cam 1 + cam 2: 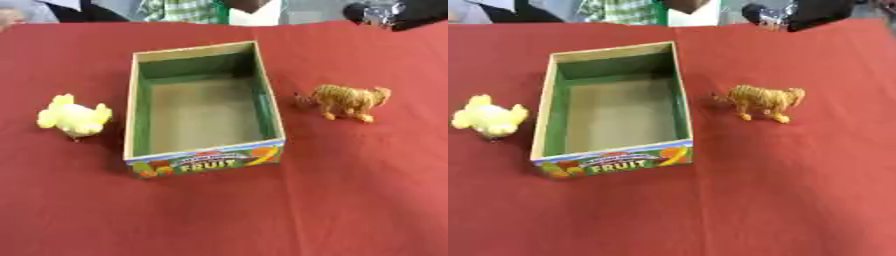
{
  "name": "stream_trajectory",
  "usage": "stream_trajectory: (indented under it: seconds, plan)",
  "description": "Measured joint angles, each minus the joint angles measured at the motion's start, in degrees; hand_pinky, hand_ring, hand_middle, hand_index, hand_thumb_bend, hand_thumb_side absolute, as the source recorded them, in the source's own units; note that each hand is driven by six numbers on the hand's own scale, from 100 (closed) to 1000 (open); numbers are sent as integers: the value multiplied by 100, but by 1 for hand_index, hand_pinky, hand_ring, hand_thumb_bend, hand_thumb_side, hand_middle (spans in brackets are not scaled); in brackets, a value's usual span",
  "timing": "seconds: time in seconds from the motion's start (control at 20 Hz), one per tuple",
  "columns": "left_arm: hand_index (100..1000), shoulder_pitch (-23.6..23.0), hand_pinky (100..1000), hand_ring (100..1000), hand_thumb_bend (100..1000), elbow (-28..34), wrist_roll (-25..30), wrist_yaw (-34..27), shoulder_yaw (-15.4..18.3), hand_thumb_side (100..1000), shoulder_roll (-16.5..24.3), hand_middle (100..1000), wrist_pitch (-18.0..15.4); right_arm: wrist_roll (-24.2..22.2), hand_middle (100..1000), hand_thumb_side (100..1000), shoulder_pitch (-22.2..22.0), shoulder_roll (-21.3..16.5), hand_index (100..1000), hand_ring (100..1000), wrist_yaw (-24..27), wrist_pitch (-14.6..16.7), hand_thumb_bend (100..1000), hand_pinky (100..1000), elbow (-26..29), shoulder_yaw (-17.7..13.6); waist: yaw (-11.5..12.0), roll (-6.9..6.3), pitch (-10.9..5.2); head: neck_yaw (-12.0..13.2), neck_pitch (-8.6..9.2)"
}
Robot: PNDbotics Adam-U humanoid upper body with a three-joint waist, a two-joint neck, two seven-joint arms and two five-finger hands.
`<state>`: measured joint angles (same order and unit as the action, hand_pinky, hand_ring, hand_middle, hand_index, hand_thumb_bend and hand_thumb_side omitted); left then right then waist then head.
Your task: Pick up objects on the table and place them in the box.
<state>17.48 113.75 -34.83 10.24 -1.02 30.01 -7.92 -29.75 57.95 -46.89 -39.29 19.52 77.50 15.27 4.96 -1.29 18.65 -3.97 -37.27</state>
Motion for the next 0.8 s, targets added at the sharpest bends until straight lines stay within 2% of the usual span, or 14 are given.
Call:
stream_trajectory:
  seconds: [0.15, 0.2, 0.25, 0.3, 0.55, 0.8]
  plan:
    - [769, 27, 537, 779, 100, 0, 86, 83, 0, 884, 224, 788, 151, -151, 893, 938, 37, 37, 976, 947, -108, 98, 417, 908, -262, 66, -18, 0, 0, -1, 2]
    - [769, 32, 536, 779, 100, 0, 116, 105, -1, 881, 289, 787, 195, -204, 899, 964, 38, 37, 978, 952, -129, 129, 469, 915, -317, 74, -29, 1, 0, -1, 3]
    - [769, 42, 536, 779, 100, 0, 149, 130, -3, 881, 346, 787, 237, -255, 904, 1000, 38, 36, 978, 959, -143, 160, 575, 923, -361, 87, -38, 2, 0, 0, 4]
    - [770, 54, 536, 779, 100, 0, 184, 149, -5, 883, 390, 787, 275, -311, 907, 1000, 33, 36, 979, 961, -144, 192, 597, 926, -392, 101, -38, 2, 0, 1, 5]
    - [771, 65, 537, 780, 100, 0, 397, 274, -28, 882, 503, 788, 484, -626, 913, 1000, -143, -16, 983, 967, 55, 336, 608, 935, -417, 146, -44, 26, 0, 10, 8]
    - [770, 65, 538, 781, 100, 0, 481, 325, -29, 885, 535, 788, 567, -913, 915, 1000, -382, -196, 989, 976, 499, 288, 623, 948, -212, 184, -44, 33, 0, 28, 10]
